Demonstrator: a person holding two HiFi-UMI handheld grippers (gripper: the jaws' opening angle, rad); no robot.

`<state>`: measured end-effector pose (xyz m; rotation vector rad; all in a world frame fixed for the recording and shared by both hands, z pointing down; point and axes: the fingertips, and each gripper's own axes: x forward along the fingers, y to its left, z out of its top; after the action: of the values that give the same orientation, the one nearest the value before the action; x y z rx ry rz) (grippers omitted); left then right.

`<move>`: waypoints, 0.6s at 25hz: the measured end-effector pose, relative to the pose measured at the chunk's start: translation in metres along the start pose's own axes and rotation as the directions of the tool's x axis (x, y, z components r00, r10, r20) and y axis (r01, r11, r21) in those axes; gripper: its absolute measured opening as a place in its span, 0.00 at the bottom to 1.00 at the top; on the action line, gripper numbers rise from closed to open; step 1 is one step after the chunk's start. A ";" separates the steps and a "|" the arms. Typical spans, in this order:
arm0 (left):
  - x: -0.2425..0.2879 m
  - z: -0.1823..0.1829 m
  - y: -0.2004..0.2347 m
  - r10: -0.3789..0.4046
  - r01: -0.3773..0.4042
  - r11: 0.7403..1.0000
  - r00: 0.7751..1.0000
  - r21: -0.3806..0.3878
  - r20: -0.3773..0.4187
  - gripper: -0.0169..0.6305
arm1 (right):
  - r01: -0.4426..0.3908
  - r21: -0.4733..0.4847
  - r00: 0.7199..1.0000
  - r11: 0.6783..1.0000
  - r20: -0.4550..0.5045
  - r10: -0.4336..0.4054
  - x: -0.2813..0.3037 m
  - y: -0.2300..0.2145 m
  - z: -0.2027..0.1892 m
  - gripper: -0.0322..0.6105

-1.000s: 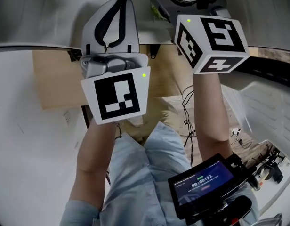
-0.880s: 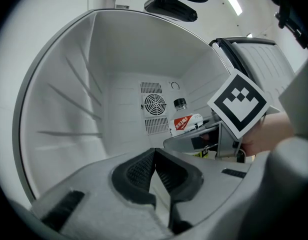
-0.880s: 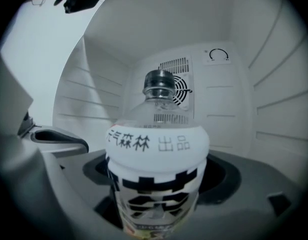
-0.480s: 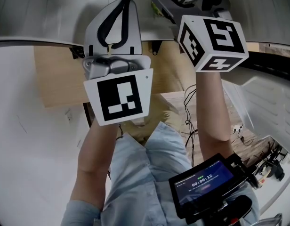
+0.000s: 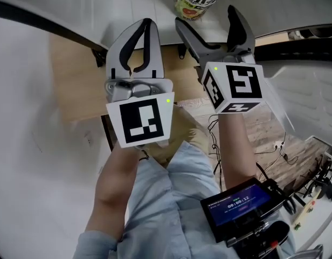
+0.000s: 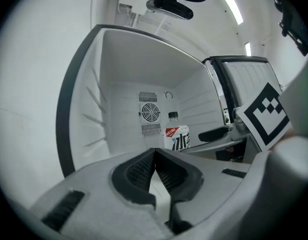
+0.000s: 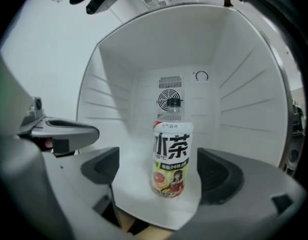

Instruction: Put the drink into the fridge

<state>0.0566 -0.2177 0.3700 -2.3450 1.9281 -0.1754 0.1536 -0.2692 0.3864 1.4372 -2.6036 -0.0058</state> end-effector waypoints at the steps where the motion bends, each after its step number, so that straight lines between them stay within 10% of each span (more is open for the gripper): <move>1: -0.007 0.004 0.001 -0.008 0.008 1.000 1.000 0.007 0.006 0.04 | 0.012 0.001 1.000 1.000 0.004 -0.012 -0.008 0.006 0.002 0.79; 15: -0.124 0.075 0.039 -0.051 0.050 0.999 0.996 0.010 0.079 0.04 | 0.141 0.050 0.978 0.989 0.147 -0.147 -0.123 0.102 0.071 0.08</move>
<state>0.0066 -0.1032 0.2867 -2.3592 1.8305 -0.0926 0.1211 -0.1167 0.3073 1.6992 -2.6226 -0.0855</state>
